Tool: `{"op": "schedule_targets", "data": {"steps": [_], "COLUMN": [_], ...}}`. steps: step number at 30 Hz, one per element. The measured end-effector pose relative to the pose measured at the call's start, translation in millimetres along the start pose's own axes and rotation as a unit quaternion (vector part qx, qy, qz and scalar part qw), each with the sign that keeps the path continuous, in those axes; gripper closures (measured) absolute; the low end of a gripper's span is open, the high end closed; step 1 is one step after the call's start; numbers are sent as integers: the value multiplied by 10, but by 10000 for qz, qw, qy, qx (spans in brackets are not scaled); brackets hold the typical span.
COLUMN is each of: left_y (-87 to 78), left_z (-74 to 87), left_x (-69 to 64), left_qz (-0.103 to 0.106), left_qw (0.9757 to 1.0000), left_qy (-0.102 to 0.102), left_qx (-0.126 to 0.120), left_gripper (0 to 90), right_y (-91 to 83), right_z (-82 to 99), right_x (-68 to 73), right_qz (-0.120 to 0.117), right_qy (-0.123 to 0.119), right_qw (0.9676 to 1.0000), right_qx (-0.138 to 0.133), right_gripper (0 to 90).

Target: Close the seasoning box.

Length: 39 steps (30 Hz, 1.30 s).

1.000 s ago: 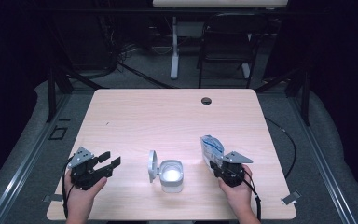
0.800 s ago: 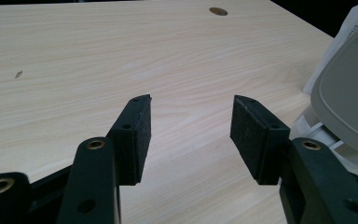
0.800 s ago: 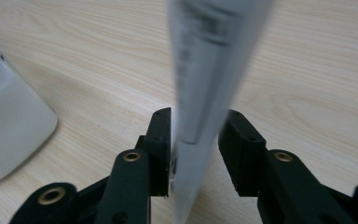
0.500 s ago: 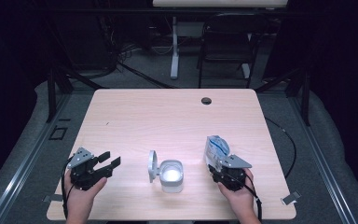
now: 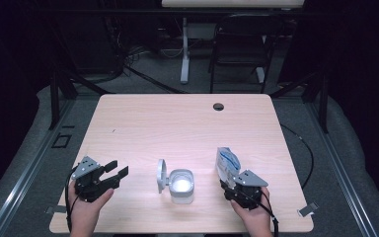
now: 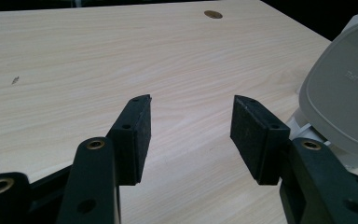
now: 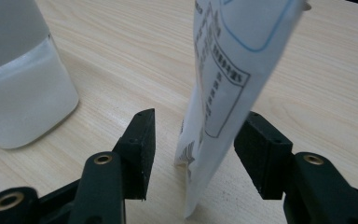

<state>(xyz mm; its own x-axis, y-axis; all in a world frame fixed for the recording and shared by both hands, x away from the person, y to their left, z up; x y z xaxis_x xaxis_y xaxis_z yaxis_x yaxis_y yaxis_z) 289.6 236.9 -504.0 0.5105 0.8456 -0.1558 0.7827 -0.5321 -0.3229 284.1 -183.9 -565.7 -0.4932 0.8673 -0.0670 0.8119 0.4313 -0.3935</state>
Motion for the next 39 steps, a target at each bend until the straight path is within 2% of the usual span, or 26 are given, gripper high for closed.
{"op": "schedule_targets", "data": {"steps": [6,13,19,23,27,39], "left_y": [15,21,47,78,89,130], "left_z": [-2,-22,-29,-36,-42,-24], "left_x": [-38,-117,-206,-313,-373,-476], "left_qz": [68,250,452,622,692,797], "left_qw": [10000,9997,9989,9977,9969,9955], "left_qy": [32,68,87,224,319,413], "left_qx": [39,51,103,148,205,295], "left_gripper": [493,509,574,637,669,686], "right_y": [-64,-170,-242,-263,-281,-274], "right_z": [21,26,51,57,49,92], "right_x": [-22,-21,21,39,56,47], "right_qz": [76,143,189,174,175,142], "right_qy": [97,213,47,-3,7,18], "right_qw": [9999,9996,9998,9998,9998,9999], "right_qx": [-27,-100,-58,-74,-98,-55], "right_gripper": [487,471,462,461,460,451]}}
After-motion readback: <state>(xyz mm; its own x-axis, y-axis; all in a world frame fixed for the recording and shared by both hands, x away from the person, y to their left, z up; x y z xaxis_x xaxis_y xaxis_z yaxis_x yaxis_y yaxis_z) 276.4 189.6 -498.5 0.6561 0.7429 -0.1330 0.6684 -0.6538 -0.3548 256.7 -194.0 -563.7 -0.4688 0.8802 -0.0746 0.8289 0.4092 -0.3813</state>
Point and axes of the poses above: each handheld gripper's, and its own axes: y roughly forward along the jaws, z roughly out of its underside, x roughly to its left, the point moved 2 cm from there along y, roughly forward along the jaws, and after that the axes turned 10 degrees about -x, right-handed, at the moved point
